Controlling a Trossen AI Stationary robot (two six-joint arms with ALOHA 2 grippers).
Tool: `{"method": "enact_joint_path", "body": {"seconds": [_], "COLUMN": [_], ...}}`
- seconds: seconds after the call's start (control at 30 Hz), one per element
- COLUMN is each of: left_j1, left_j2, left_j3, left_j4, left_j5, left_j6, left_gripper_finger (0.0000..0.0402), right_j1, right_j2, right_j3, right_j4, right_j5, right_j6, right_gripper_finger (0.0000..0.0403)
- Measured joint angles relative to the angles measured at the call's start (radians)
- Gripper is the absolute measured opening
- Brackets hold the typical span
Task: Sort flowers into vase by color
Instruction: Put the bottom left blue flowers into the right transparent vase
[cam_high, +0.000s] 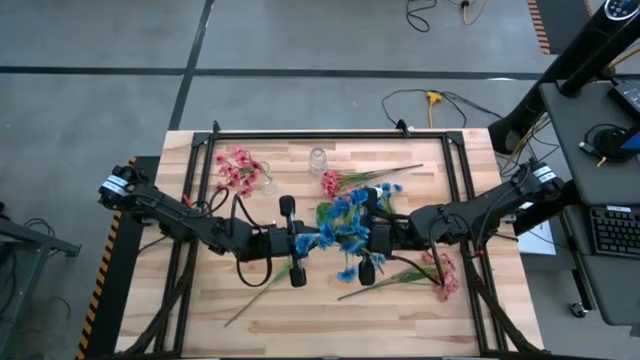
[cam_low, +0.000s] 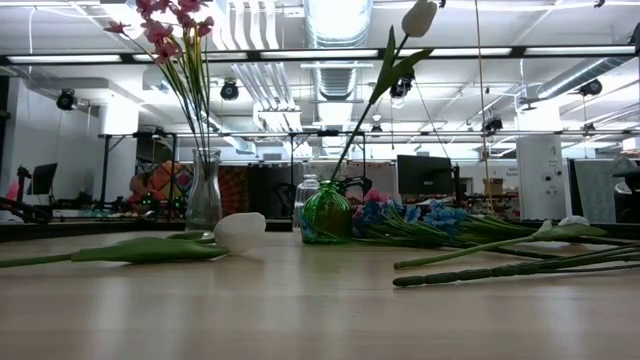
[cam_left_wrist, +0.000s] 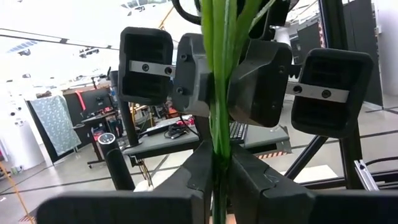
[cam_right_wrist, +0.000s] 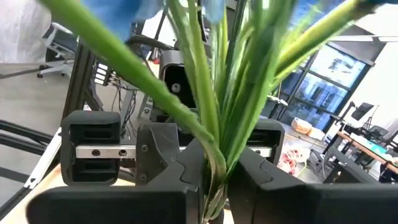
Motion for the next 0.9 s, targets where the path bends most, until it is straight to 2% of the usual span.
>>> {"method": "enact_joint_path", "body": {"seconds": [0.1,0.27,0.4,0.53,0.63,0.73,0.8,0.9], "left_j1": [0.000,-0.002,-0.005,-0.018,-0.045,-0.081,-0.108,-0.156], "left_j2": [-0.005,-0.022,-0.051,-0.079,-0.096,-0.114,-0.129,-0.155], "left_j3": [0.000,0.000,0.000,0.000,0.000,0.000,0.015,0.062], "left_j4": [-0.017,-0.087,-0.201,-0.345,-0.434,-0.451,-0.481,-0.582], "left_j5": [0.000,-0.001,-0.005,-0.008,-0.007,-0.006,-0.008,-0.064], "left_j6": [-0.003,-0.026,-0.087,-0.178,-0.225,-0.242,-0.244,-0.254], "left_gripper_finger": [0.0048,0.0122,0.0186,0.0229,0.0243,0.0245,0.0243,0.0238], "right_j1": [0.000,0.000,0.000,-0.020,-0.066,-0.141,-0.208,-0.332], "right_j2": [0.000,-0.011,-0.024,-0.033,-0.040,-0.044,-0.057,-0.090], "right_j3": [0.000,0.000,0.012,0.074,0.141,0.204,0.221,0.224], "right_j4": [-0.001,-0.003,-0.028,-0.104,-0.188,-0.267,-0.296,-0.304], "right_j5": [0.000,0.002,0.038,0.068,0.073,0.070,0.046,-0.024], "right_j6": [0.000,0.010,0.019,0.010,-0.004,-0.018,-0.025,-0.026], "right_gripper_finger": [0.0032,0.0031,0.0031,0.0031,0.0031,0.0031,0.0031,0.0031]}}
